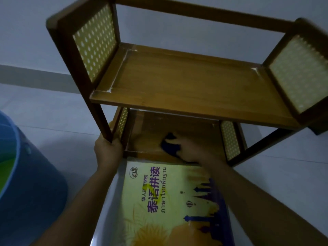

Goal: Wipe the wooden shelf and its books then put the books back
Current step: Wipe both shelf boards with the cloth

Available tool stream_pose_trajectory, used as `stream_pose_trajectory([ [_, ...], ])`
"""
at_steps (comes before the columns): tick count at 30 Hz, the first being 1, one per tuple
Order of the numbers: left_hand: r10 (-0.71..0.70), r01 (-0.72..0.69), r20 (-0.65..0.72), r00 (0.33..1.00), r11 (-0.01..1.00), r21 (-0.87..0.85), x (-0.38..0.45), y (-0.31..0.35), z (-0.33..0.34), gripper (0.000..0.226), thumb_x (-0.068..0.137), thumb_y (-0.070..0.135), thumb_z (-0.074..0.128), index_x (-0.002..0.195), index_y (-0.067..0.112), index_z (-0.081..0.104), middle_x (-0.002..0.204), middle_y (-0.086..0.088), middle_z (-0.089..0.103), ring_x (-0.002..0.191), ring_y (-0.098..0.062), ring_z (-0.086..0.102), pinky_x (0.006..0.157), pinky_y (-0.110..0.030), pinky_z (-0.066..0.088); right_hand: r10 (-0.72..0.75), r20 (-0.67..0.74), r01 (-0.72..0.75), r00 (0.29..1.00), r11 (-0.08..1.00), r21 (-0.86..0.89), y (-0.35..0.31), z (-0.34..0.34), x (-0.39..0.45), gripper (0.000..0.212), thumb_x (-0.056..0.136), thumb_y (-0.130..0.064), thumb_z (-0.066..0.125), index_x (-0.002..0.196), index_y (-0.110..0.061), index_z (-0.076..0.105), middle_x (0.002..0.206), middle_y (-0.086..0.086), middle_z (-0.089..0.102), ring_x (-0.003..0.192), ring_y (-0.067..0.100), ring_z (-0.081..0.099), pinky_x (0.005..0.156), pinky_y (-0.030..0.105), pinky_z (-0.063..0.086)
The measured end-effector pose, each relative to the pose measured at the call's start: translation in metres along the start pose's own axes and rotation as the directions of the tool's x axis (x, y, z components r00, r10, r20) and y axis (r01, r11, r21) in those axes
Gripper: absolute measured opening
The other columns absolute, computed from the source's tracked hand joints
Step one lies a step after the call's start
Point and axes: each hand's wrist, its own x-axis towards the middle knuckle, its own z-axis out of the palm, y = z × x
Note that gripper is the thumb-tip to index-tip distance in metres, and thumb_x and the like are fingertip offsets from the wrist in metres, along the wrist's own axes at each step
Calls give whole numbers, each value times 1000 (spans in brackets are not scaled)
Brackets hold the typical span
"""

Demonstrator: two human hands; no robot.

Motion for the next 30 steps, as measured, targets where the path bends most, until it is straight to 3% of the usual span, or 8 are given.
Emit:
stream_pose_trajectory([
  [3, -8, 8, -2, 1000, 1000, -22, 0, 1, 1, 37, 94, 6, 46, 127, 20, 57, 96, -6, 64, 87, -23, 61, 76, -37, 52, 220, -14, -220, 975, 973, -69, 46, -31, -30, 58, 98, -4, 46, 148, -21, 23, 147, 16, 41, 103, 21, 59, 59, 1, 40],
  [6, -28, 27, -26, 999, 998, -49, -1, 3, 4, 37, 94, 5, 46, 127, 17, 58, 96, -4, 63, 86, -20, 60, 74, -33, 49, 252, -69, -258, 965, 961, -99, 36, -15, -19, 61, 97, -11, 44, 151, -22, 19, 158, 16, 17, 122, 34, 47, 93, 32, 49],
  [9, -40, 38, -32, 999, 997, -61, -1, 2, 5, 35, 94, 5, 47, 126, 15, 58, 100, -5, 63, 88, -20, 60, 72, -30, 48, 113, -24, -115, 993, 986, -124, -49, 31, 3, 60, 94, -12, 46, 147, -33, 29, 160, 5, 9, 140, 42, 19, 113, 59, 21],
  [15, -2, 1, -6, 1000, 1000, -28, 4, -2, 2, 36, 93, 4, 48, 125, 15, 59, 99, -5, 65, 86, -14, 62, 73, -29, 52, 1, -164, -22, 986, 992, -127, -136, 62, 55, 34, 92, -16, 54, 126, -17, 55, 138, 12, 42, 129, 37, 37, 108, 50, 34],
  [19, -20, 22, 63, 998, 999, -35, 5, -3, -1, 35, 97, 9, 46, 129, 19, 55, 99, -1, 62, 87, -12, 59, 70, -27, 50, 28, -322, -94, 946, 977, -192, -131, 43, 87, 49, 89, -20, 56, 136, -27, 44, 156, 4, 19, 144, 36, 7, 116, 59, 8],
  [23, -22, 20, 90, 996, 1000, 22, 8, -5, -5, 32, 97, 12, 45, 126, 21, 55, 96, -3, 63, 89, -20, 61, 73, -35, 53, 5, -242, -55, 970, 978, -202, -116, 20, 101, 50, 99, -14, 39, 146, -26, 32, 160, 3, 13, 146, 34, 6, 118, 52, 15],
  [27, -28, 28, 97, 995, 1000, 4, 5, -4, -7, 34, 97, 12, 45, 129, 20, 56, 99, -8, 65, 90, -24, 62, 75, -40, 53, 175, -355, -217, 918, 973, -81, -40, -7, 63, 44, 102, -14, 31, 144, -24, 38, 151, 8, 34, 134, 32, 37, 109, 46, 36],
  [30, -26, 28, 70, 997, 999, -17, 0, 0, -5, 33, 97, 10, 45, 126, 23, 57, 91, -1, 64, 84, -19, 61, 63, -30, 48, 499, -487, -546, 717, 836, 52, 27, -26, 30, 49, 102, -20, 29, 151, -18, 20, 158, 16, 13, 141, 41, 20, 111, 55, 29],
])
